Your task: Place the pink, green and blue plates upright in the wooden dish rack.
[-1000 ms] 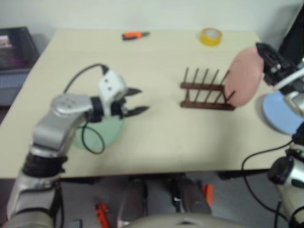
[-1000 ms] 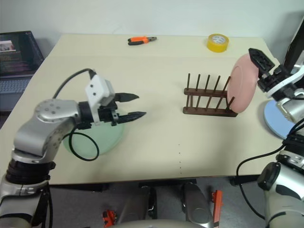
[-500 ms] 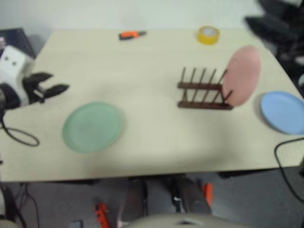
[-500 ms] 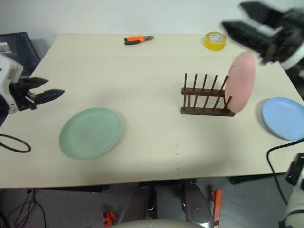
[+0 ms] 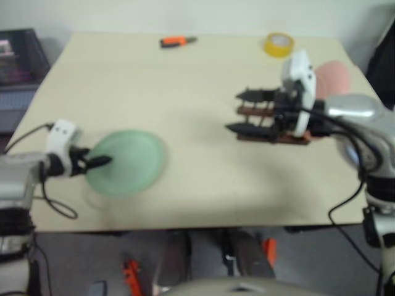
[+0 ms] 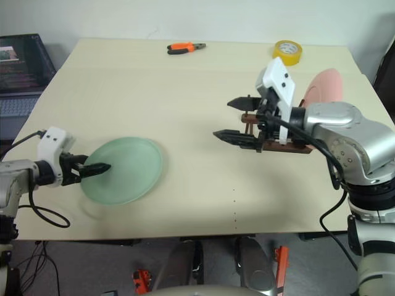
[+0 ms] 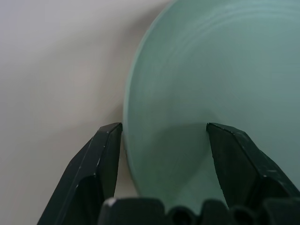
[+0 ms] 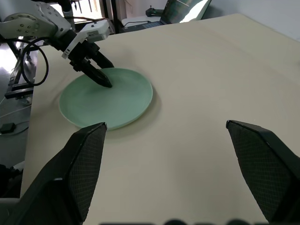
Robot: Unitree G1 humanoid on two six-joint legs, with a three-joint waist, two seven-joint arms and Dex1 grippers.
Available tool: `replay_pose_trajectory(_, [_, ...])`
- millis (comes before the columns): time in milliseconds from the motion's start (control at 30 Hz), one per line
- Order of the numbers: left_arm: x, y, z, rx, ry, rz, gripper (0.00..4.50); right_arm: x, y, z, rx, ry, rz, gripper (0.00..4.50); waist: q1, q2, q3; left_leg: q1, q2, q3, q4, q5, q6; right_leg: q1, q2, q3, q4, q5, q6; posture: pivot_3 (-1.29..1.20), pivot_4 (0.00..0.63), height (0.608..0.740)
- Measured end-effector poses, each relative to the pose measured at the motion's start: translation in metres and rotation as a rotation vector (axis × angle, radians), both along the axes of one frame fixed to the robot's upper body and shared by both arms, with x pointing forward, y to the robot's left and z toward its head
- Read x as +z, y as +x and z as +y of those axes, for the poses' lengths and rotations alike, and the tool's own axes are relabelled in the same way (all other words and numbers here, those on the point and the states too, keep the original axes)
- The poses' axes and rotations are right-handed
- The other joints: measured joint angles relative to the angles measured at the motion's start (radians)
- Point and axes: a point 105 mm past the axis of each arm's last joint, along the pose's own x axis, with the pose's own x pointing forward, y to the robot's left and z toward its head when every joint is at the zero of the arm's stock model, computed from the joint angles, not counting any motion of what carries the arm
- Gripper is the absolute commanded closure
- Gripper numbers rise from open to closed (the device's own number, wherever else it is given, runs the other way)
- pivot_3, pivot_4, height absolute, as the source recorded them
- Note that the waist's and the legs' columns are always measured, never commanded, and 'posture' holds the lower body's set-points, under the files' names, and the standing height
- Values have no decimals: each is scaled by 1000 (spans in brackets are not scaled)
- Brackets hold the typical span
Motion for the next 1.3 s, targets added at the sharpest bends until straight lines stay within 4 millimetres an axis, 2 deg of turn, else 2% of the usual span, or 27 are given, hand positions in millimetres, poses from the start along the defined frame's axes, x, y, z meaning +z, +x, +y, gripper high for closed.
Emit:
replay_pose_trajectory(200, [2,5,-2,30,-19,-31,4087,-8,-3,9,30,-38,-2,0,6,0,0,2,0,0,0,0,0,2,0,0,1,0,0,0,150,740])
replay_pose_trajectory(267, [6,7,-5,24,-37,-46,4457,-13,-2,10,28,-63,-3,0,12,0,0,2,0,0,1,0,0,2,0,0,1,0,0,0,150,740])
replay_pose_trajectory(367, [11,12,-7,37,-70,-69,4457,-17,-3,13,43,-91,-9,0,16,0,0,2,0,0,1,0,0,2,0,0,1,0,0,0,150,740])
replay_pose_trajectory(400, [22,24,-12,76,-109,-130,4457,-21,-2,15,42,-121,-33,0,21,-1,0,1,0,-1,3,0,0,2,0,-1,2,0,0,0,150,740])
replay_pose_trajectory(433, [25,26,-13,81,-113,-146,4457,-23,-2,17,47,-129,-37,0,21,-2,-1,1,0,-2,4,0,0,2,1,-2,2,1,1,0,150,740])
replay_pose_trajectory(467, [38,36,-15,119,-141,-209,4457,-26,-1,20,51,-156,-59,0,22,-3,-1,0,0,-2,4,0,0,2,1,-2,2,1,1,0,150,740])
replay_pose_trajectory(533, [76,54,-18,184,-164,-360,4457,-30,4,34,58,-192,-126,0,21,-5,0,-3,1,-4,11,0,0,1,2,-4,5,2,2,0,150,740])
replay_pose_trajectory(633, [132,69,-27,236,-30,-542,4457,-33,12,64,94,-237,-280,0,11,-5,0,-4,0,-1,14,0,0,1,2,-1,5,5,7,0,150,740])
replay_pose_trajectory(733, [158,81,-50,250,53,-611,4457,-34,24,96,89,-235,-421,0,9,-5,-1,-3,-2,1,16,0,0,1,2,0,5,7,9,0,150,740])
replay_pose_trajectory(800, [162,88,-73,222,55,-619,4457,-38,30,118,88,-237,-502,0,9,-5,-1,-3,-2,1,17,0,0,1,2,0,5,7,9,0,150,740])
replay_pose_trajectory(867, [155,91,-91,199,38,-591,4457,-43,40,133,63,-256,-571,0,8,-6,-1,-4,-2,1,17,0,0,1,1,0,5,10,5,0,150,740])
replay_pose_trajectory(967, [146,91,-99,208,21,-549,4457,-55,52,141,25,-262,-592,0,7,-6,-1,-4,-2,1,16,0,0,0,1,0,4,11,4,0,150,740])
replay_pose_trajectory(1167, [148,85,-106,209,-44,-525,4457,-79,64,143,7,-301,-605,0,3,-6,-1,-4,-2,-1,15,1,0,1,1,1,4,11,2,0,150,740])
replay_pose_trajectory(1300, [146,82,-113,204,-94,-504,4500,-96,64,147,14,-314,-601,930,1,-6,-1,-4,-2,-2,16,1,-2,1,1,1,6,11,2,0,150,740])
